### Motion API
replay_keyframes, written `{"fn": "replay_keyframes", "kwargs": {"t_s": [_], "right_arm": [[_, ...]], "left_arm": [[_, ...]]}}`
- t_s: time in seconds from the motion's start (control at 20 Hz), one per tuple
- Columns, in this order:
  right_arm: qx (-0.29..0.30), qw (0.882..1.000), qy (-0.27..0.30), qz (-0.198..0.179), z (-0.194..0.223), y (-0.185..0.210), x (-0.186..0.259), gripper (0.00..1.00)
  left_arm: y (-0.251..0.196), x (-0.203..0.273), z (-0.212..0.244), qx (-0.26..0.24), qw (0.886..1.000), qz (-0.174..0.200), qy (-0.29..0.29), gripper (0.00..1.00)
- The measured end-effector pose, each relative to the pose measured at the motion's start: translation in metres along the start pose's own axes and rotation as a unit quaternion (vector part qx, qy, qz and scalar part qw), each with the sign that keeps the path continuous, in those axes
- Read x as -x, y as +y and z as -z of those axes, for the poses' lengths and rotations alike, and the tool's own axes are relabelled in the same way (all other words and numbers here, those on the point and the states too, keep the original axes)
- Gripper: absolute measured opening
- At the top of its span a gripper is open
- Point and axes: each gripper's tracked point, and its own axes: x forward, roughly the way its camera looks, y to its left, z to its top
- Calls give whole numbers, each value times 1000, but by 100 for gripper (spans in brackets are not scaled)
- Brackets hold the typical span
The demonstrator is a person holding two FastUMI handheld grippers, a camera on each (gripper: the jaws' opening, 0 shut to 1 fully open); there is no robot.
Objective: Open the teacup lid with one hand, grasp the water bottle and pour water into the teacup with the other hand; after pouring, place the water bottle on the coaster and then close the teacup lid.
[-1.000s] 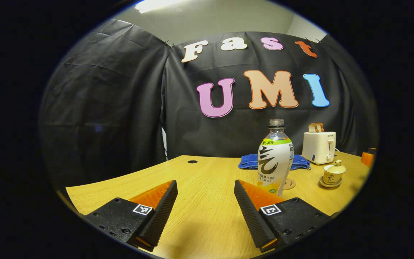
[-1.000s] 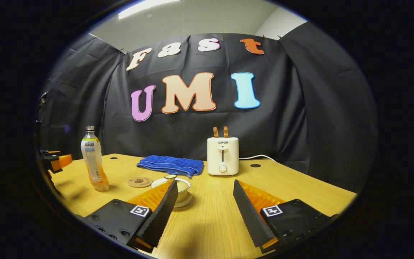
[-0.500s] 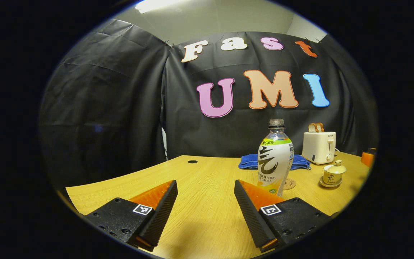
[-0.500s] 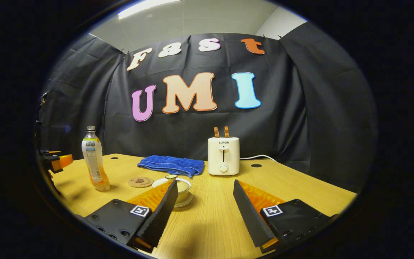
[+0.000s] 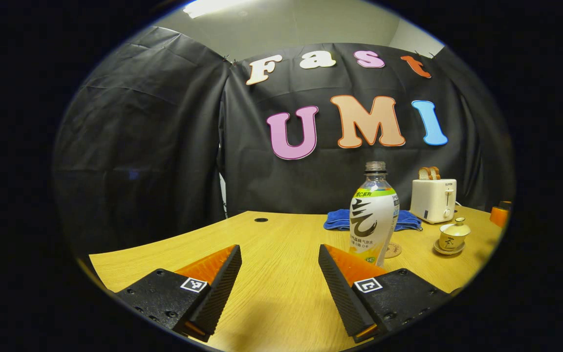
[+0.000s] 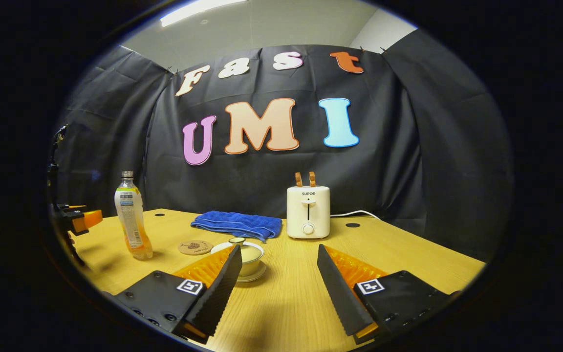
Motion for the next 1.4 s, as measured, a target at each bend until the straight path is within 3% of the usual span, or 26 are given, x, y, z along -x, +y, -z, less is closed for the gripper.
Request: {"fn": "replay_keyframes", "kwargs": {"t_s": [0.2,0.5,1.05,1.25,1.4], "right_arm": [[-2,1000,0,-22,0,10,-5,96],[-5,995,6,-100,4,47,-34,95],[-1,993,36,-109,15,75,-90,99],[0,993,50,-104,19,77,-101,95],[6,992,72,-103,28,78,-108,76]], "left_arm": [[0,0,0,0,1000,0,0,93],[0,0,0,0,1000,2,-1,93],[-1,0,0,0,1000,6,-1,93],[-2,0,1,0,1000,7,-1,93],[-2,-1,0,0,1000,7,-1,93]]}}
